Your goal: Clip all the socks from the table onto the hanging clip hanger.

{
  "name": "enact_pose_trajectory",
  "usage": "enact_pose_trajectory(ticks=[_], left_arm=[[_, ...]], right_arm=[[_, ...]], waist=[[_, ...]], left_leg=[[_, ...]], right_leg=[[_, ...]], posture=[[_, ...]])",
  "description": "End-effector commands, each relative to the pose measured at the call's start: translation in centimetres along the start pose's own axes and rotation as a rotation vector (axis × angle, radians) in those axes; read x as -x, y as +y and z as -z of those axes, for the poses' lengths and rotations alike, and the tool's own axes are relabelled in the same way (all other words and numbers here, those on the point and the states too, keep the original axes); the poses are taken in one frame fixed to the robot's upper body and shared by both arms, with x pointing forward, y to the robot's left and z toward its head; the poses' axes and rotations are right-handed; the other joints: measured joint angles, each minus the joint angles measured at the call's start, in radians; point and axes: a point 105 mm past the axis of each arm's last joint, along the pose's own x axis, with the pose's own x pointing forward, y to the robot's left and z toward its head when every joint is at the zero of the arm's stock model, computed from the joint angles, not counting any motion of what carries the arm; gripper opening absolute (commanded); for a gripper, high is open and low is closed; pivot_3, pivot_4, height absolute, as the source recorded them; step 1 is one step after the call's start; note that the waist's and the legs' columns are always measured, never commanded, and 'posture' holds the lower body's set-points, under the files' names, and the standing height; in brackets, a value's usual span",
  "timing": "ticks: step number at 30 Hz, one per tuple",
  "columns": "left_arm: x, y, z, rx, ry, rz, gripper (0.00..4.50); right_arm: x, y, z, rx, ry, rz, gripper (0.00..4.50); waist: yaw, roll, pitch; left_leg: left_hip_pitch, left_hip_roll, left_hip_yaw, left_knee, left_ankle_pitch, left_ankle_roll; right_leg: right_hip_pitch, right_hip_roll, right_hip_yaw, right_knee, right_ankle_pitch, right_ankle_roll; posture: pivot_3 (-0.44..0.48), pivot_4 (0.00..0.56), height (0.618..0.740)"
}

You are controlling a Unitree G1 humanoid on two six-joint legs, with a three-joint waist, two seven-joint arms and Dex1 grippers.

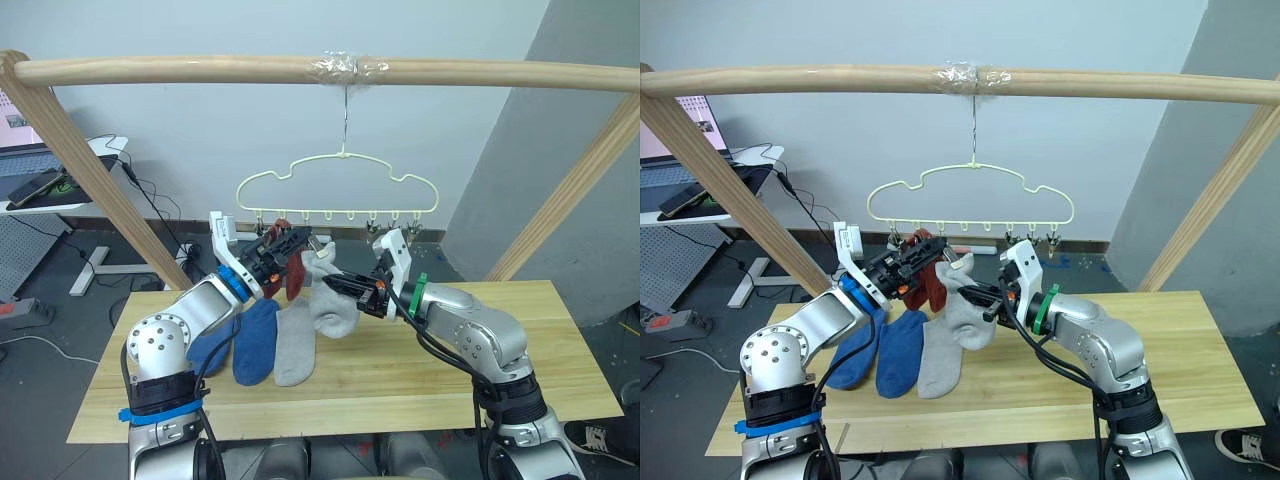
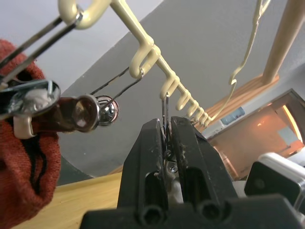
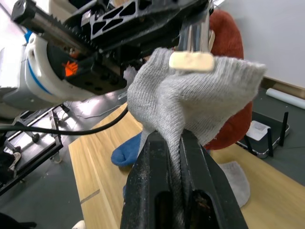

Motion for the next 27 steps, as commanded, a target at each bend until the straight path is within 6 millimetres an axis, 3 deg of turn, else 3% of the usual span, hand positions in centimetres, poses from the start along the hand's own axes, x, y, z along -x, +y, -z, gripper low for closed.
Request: enact_pose_trajectory(ticks=[1, 2, 5, 16, 21, 25, 27], left_arm=[[0.3, -0.5, -0.1, -0.060, 0.003, 0.011, 0.00], [0.3, -0.5, -0.1, -0.075, 0.003, 0.009, 0.00], [0.4, -0.6, -0.2, -0.082, -0.008, 0.010, 0.87], [2.3, -0.3, -0.3, -0.160, 0.017, -0.038, 4.39], [3.6, -0.1, 0.7, -0.364, 0.136, -0.121, 4.49], [4.1, -0.8, 1.4, -0.451, 0.220, -0.126, 4.50], [4.5, -0.3, 0.7, -0.551, 0.215, -0.205, 4.50]], right_arm=[[-0.2, 0.1, -1.5, 0.020, -0.058, -0.006, 0.02], [-0.2, 0.1, -1.5, 0.020, -0.060, -0.005, 0.02], [-0.4, 0.0, -1.5, 0.022, -0.064, 0.000, 0.00], [-0.8, -1.4, -0.9, 0.069, -0.063, 0.062, 0.00], [-0.8, -2.9, 0.2, 0.136, -0.030, 0.152, 0.00], [-0.3, -3.7, 0.4, 0.146, -0.030, 0.190, 1.13], [0.2, -4.1, 0.8, 0.153, -0.015, 0.219, 1.81]], waist=[[0.001, 0.000, 0.000], [0.001, 0.000, 0.000], [0.001, 0.000, 0.000], [0.010, 0.000, 0.001], [0.022, 0.000, 0.001], [0.041, 0.000, 0.001], [0.047, 0.000, 0.001]], left_leg=[[0.000, 0.000, 0.000, 0.000, 0.000, 0.000], [0.000, 0.000, 0.000, 0.000, 0.000, 0.000], [0.000, 0.000, 0.000, 0.000, 0.000, 0.000], [-0.002, 0.000, -0.001, -0.002, 0.000, 0.000], [-0.002, 0.000, -0.001, -0.005, 0.000, 0.000], [-0.001, 0.000, -0.001, -0.007, 0.000, 0.000], [-0.001, 0.000, -0.001, -0.008, 0.000, 0.000]], right_leg=[[0.000, 0.000, 0.000, 0.000, 0.000, 0.000], [0.000, 0.000, 0.000, 0.000, 0.000, 0.000], [0.000, 0.000, 0.000, -0.001, 0.000, 0.000], [-0.001, 0.000, -0.001, -0.001, 0.000, 0.000], [-0.002, 0.000, -0.001, -0.002, -0.001, -0.001], [-0.003, 0.000, -0.001, -0.002, -0.001, -0.002], [-0.003, -0.001, -0.001, -0.002, -0.002, -0.003]], posture=[[0.063, 0.097, 0.740], [0.066, 0.097, 0.740], [0.083, 0.102, 0.740], [0.138, 0.097, 0.740], [0.160, 0.090, 0.740], [0.173, 0.084, 0.740], [0.176, 0.084, 0.740]])
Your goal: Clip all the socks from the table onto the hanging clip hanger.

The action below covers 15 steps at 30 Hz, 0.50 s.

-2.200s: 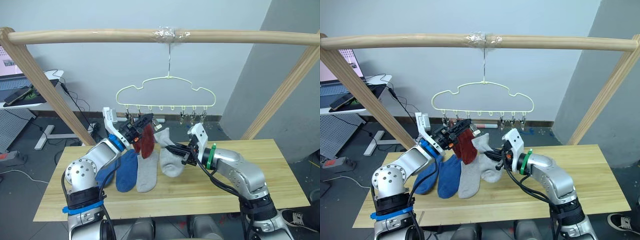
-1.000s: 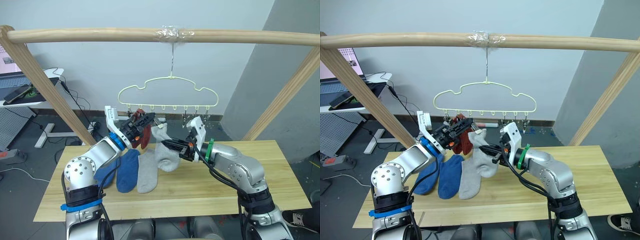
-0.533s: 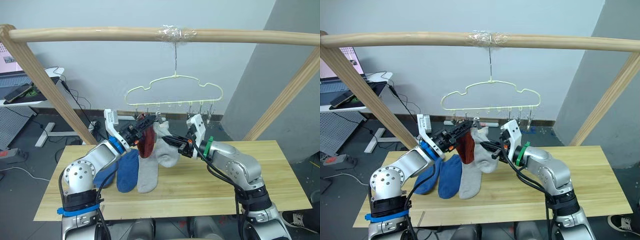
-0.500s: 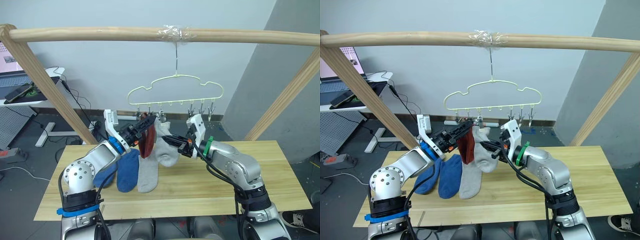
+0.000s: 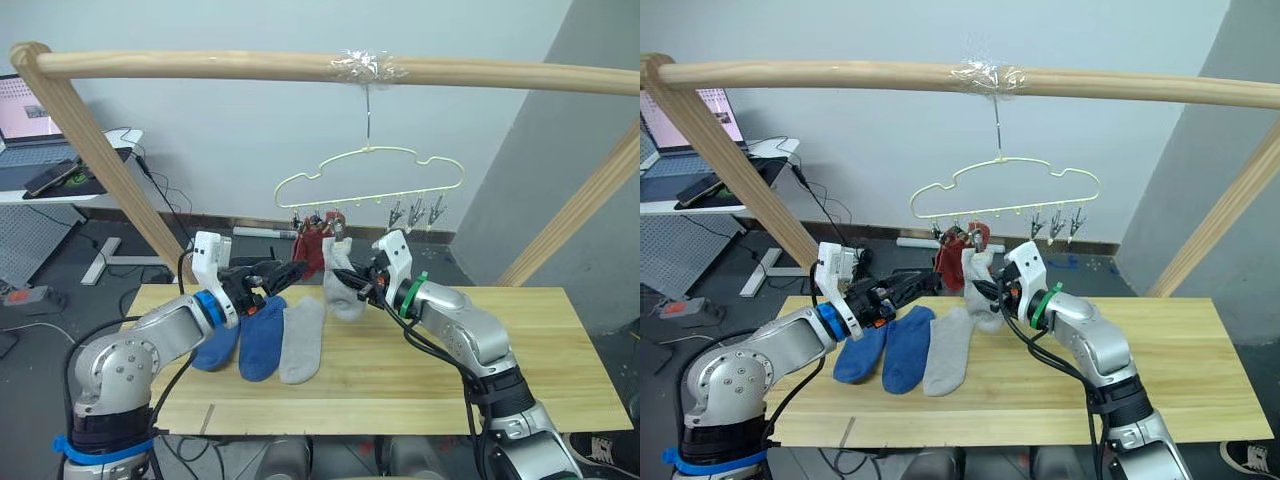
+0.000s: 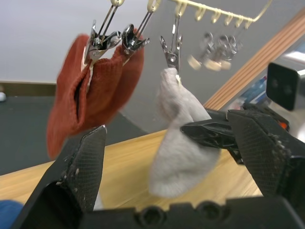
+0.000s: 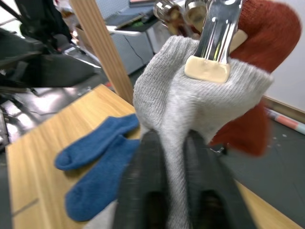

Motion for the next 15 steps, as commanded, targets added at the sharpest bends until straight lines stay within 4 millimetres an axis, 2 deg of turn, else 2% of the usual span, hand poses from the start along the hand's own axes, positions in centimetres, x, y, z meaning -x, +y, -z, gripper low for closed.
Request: enact_pose_trajectory(ticks=[1, 2, 3, 5, 9, 11, 15], left_arm=[[0.5, 0.1, -1.2, -0.164, -0.017, -0.097, 4.50], [0.6, 0.5, -1.7, -0.203, -0.053, -0.142, 4.50], [0.8, 0.8, -1.2, -0.188, -0.030, -0.152, 4.50], [1.0, 0.8, -0.5, -0.183, -0.005, -0.152, 4.50], [2.1, -1.9, -1.6, -0.331, -0.154, -0.029, 4.50], [2.4, -1.6, -0.7, -0.328, -0.122, -0.005, 4.50], [3.1, -1.5, -0.5, -0.340, -0.159, 0.018, 4.50]], right_arm=[[0.8, -0.5, -0.3, 0.038, -0.021, 0.040, 2.21], [1.1, -0.8, -0.2, 0.044, -0.016, 0.059, 2.55], [1.6, -1.5, 0.0, 0.060, -0.016, 0.114, 2.87], [2.4, -2.5, 0.1, 0.088, -0.015, 0.194, 2.87], [4.2, -3.5, -0.2, 0.212, -0.062, 0.316, 2.87], [5.0, -3.5, -0.3, 0.143, -0.073, 0.322, 2.87], [5.7, -3.6, -2.2, 0.138, -0.174, 0.374, 2.87]], waist=[[0.009, 0.000, 0.000], [0.013, 0.000, 0.000], [0.015, 0.000, 0.000], [0.015, 0.000, 0.000], [0.015, -0.001, 0.000], [0.015, 0.000, 0.000], [0.011, 0.000, 0.000]], left_leg=[[0.000, 0.000, 0.000, 0.000, 0.000, 0.000], [0.000, 0.000, 0.000, -0.001, 0.000, 0.000], [0.000, 0.000, 0.000, -0.001, 0.000, 0.000], [0.000, 0.000, 0.000, -0.002, 0.000, 0.000], [-0.008, -0.001, 0.001, -0.002, 0.000, -0.001], [-0.013, 0.000, 0.001, -0.002, 0.003, -0.006], [-0.012, 0.000, 0.003, -0.003, 0.002, -0.003]], right_leg=[[0.000, 0.000, 0.000, 0.000, 0.000, 0.000], [0.000, 0.000, 0.000, 0.000, -0.001, 0.000], [0.000, -0.001, 0.000, 0.000, -0.002, -0.001], [-0.001, -0.001, 0.000, 0.000, -0.002, 0.000], [-0.010, -0.002, 0.000, 0.000, -0.002, -0.001], [-0.016, -0.002, 0.000, 0.001, 0.001, -0.005], [-0.015, -0.002, 0.001, 0.002, 0.000, -0.004]], posture=[[0.175, 0.086, 0.740], [0.171, 0.087, 0.740], [0.167, 0.088, 0.740], [0.160, 0.090, 0.740], [0.138, 0.086, 0.740], [0.130, 0.088, 0.740], [0.112, 0.093, 0.740]])
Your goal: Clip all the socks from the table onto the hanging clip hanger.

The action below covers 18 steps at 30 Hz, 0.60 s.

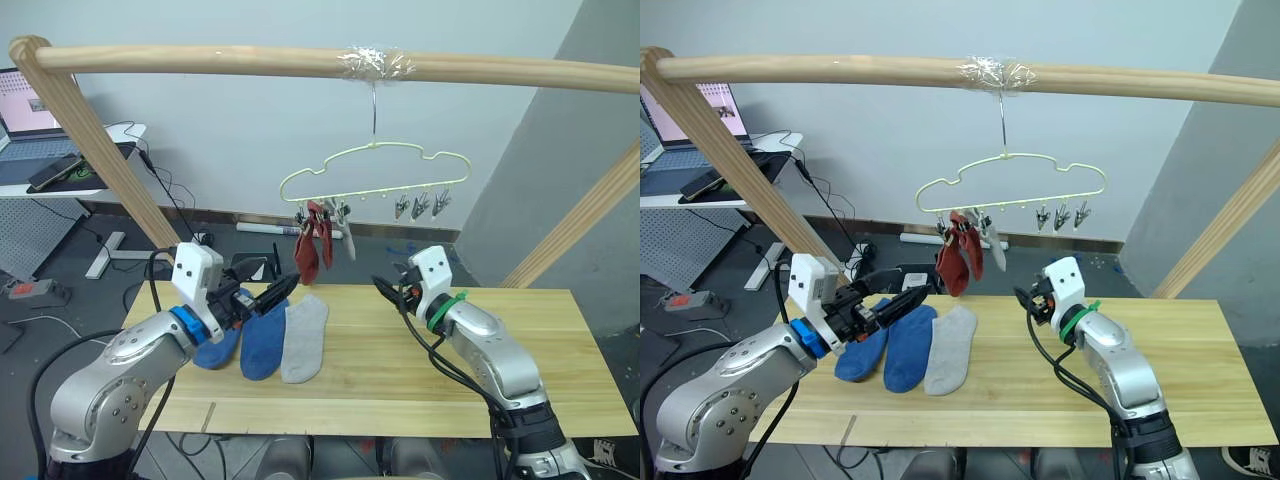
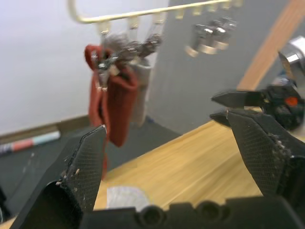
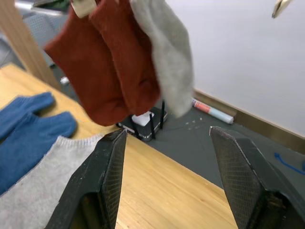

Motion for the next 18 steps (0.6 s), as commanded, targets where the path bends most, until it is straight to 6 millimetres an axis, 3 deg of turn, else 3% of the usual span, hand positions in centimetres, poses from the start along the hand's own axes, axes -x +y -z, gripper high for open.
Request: enact_pose_trajectory(ticks=[1, 4, 6, 9, 12, 18], left_arm=[[0.4, -0.3, -0.7, -0.068, -0.049, 0.026, 4.50], [0.3, -0.5, -0.2, -0.171, -0.033, 0.040, 4.50], [0.0, -1.2, -0.3, -0.185, -0.052, 0.080, 4.50], [-1.0, -2.2, -0.8, -0.221, -0.089, 0.117, 4.50], [-1.6, -2.5, -1.5, -0.216, -0.128, 0.127, 4.50], [-1.8, -2.8, -1.6, -0.218, -0.139, 0.139, 4.50]], right_arm=[[0.4, -0.1, -3.3, -0.007, -0.147, 0.029, 2.87], [0.0, -0.3, -4.1, -0.010, -0.182, 0.080, 2.30], [-0.3, -0.6, -4.7, 0.024, -0.202, 0.114, 1.62], [-0.7, -1.4, -5.7, 0.040, -0.251, 0.182, 1.62], [-1.2, -1.7, -6.0, 0.032, -0.268, 0.222, 1.12], [-2.1, -1.9, -6.1, 0.018, -0.267, 0.246, 1.12]], waist=[[0.000, 0.000, 0.000], [0.001, 0.000, 0.000], [0.001, 0.000, 0.000], [0.001, 0.000, 0.000], [0.000, 0.000, 0.000], [-0.005, 0.001, 0.001]], left_leg=[[0.000, 0.000, 0.000, 0.000, 0.000, 0.000], [0.001, 0.000, 0.000, 0.000, 0.000, 0.001], [0.001, 0.000, 0.000, 0.000, 0.001, 0.001], [0.001, 0.000, 0.000, 0.000, 0.001, 0.001], [0.001, 0.000, -0.001, 0.000, 0.001, 0.001], [0.001, 0.000, -0.001, 0.000, 0.001, 0.001]], right_leg=[[0.000, 0.000, 0.000, 0.000, -0.001, 0.002], [0.001, 0.000, 0.000, 0.000, -0.002, 0.001], [0.001, 0.000, 0.000, 0.000, -0.002, 0.001], [0.001, 0.000, 0.000, 0.000, -0.001, 0.001], [0.001, 0.001, -0.001, 0.001, 0.001, -0.001], [0.001, 0.001, 0.000, 0.001, 0.002, -0.002]], posture=[[0.112, 0.093, 0.740], [0.112, 0.098, 0.740], [0.115, 0.104, 0.740], [0.115, 0.109, 0.740], [0.110, 0.118, 0.740], [0.110, 0.121, 0.740]])
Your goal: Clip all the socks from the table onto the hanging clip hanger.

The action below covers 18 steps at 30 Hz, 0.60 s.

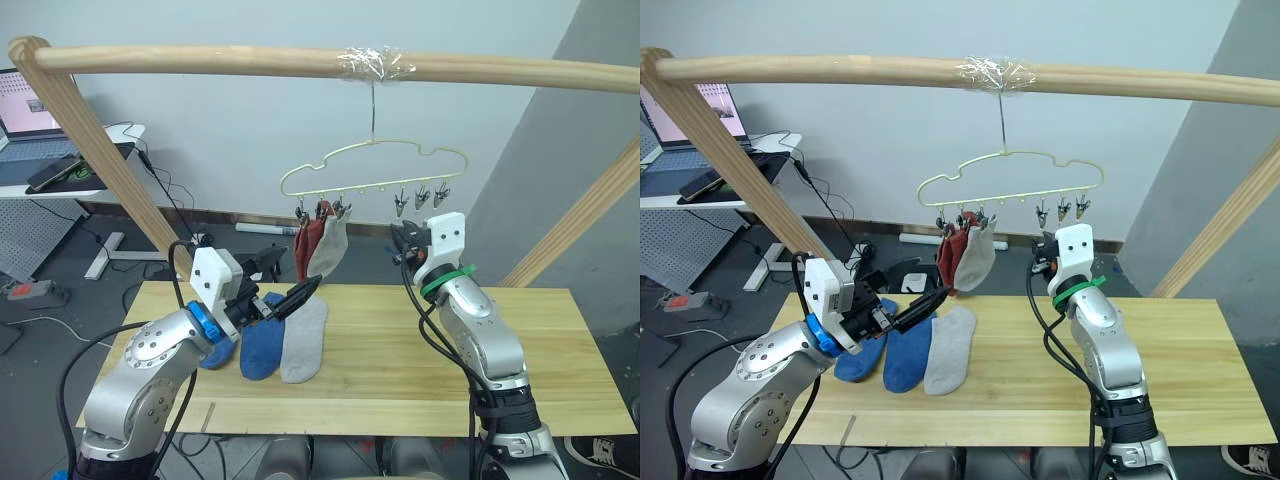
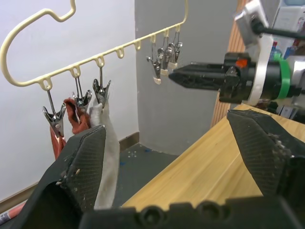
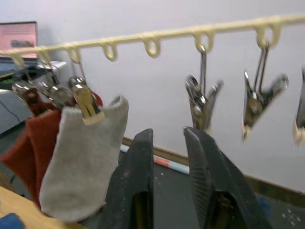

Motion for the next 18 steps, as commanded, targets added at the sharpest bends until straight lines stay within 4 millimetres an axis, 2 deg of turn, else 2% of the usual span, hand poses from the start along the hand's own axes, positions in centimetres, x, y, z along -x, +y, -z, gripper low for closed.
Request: enact_pose_trajectory(ticks=[1, 9, 12, 13, 18], left_arm=[[-0.2, -0.3, -0.9, -0.030, -0.033, 0.012, 4.50], [-0.3, -0.2, -1.1, -0.037, -0.046, 0.012, 4.50], [-0.2, -0.4, -1.0, -0.034, -0.047, 0.017, 4.50], [-0.2, -0.4, -0.9, -0.035, -0.045, 0.020, 4.50], [-0.3, -0.2, -1.0, -0.038, -0.049, 0.010, 4.50]], right_arm=[[-0.7, -0.2, -1.9, 0.008, -0.073, 0.024, 1.12], [-1.9, -0.4, -2.0, -0.015, -0.071, 0.038, 1.12], [-2.1, -0.6, -1.9, -0.007, -0.069, 0.040, 1.67], [-2.2, -0.6, -1.9, -0.006, -0.069, 0.042, 1.99], [-2.8, -0.5, -2.0, -0.010, -0.079, 0.041, 1.99]], waist=[[-0.001, 0.000, 0.000], [-0.007, 0.001, 0.000], [-0.008, 0.001, 0.000], [-0.009, 0.001, 0.000], [-0.012, 0.001, 0.000]], left_leg=[[0.000, 0.000, 0.000, 0.000, 0.000, 0.000], [0.001, 0.000, -0.001, 0.000, 0.000, 0.000], [0.001, 0.000, -0.001, 0.000, 0.000, 0.000], [0.001, 0.000, -0.001, 0.000, 0.000, 0.000], [0.001, 0.000, -0.001, 0.000, 0.000, 0.001]], right_leg=[[0.000, 0.000, 0.000, 0.000, 0.000, 0.000], [0.000, 0.000, 0.000, 0.001, 0.000, 0.000], [0.000, 0.000, 0.000, 0.001, 0.000, 0.000], [0.000, 0.000, 0.000, 0.001, 0.000, 0.000], [0.000, 0.000, 0.000, 0.002, 0.000, 0.000]], posture=[[0.112, 0.122, 0.740], [0.121, 0.121, 0.740], [0.125, 0.117, 0.740], [0.124, 0.116, 0.740], [0.121, 0.110, 0.740]])
